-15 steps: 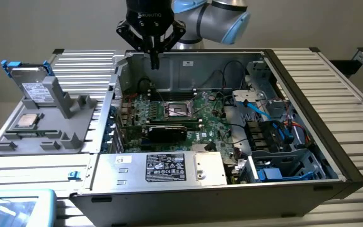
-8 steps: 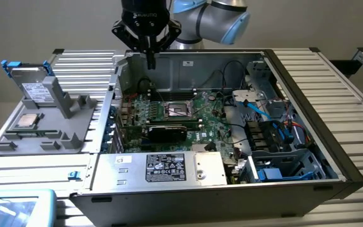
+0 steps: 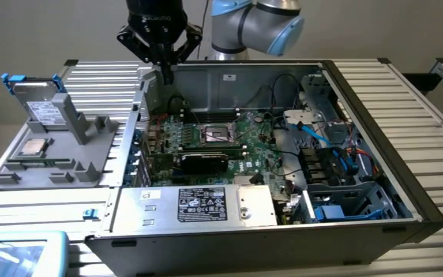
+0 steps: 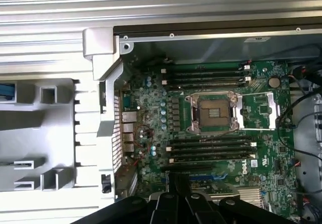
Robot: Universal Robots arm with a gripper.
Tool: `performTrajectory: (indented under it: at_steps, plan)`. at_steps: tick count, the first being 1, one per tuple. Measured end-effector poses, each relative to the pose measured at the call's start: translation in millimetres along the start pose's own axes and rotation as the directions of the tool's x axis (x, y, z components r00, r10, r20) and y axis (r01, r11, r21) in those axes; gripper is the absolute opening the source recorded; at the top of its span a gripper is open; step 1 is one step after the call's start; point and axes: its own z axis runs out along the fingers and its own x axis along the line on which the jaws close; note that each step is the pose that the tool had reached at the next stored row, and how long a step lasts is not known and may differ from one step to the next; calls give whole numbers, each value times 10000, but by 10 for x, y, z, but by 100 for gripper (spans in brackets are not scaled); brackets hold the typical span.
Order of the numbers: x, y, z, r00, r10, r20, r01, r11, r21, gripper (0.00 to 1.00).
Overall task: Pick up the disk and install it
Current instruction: 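Reach for the disk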
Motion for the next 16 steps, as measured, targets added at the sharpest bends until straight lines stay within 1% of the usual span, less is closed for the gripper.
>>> performTrajectory:
  at_steps: [4,16]
  plan:
    - [166,-11,-4,10000,0,-1,0,10000,1,11]
    - [714,-34,-7,10000,0,0,0,10000,0,11]
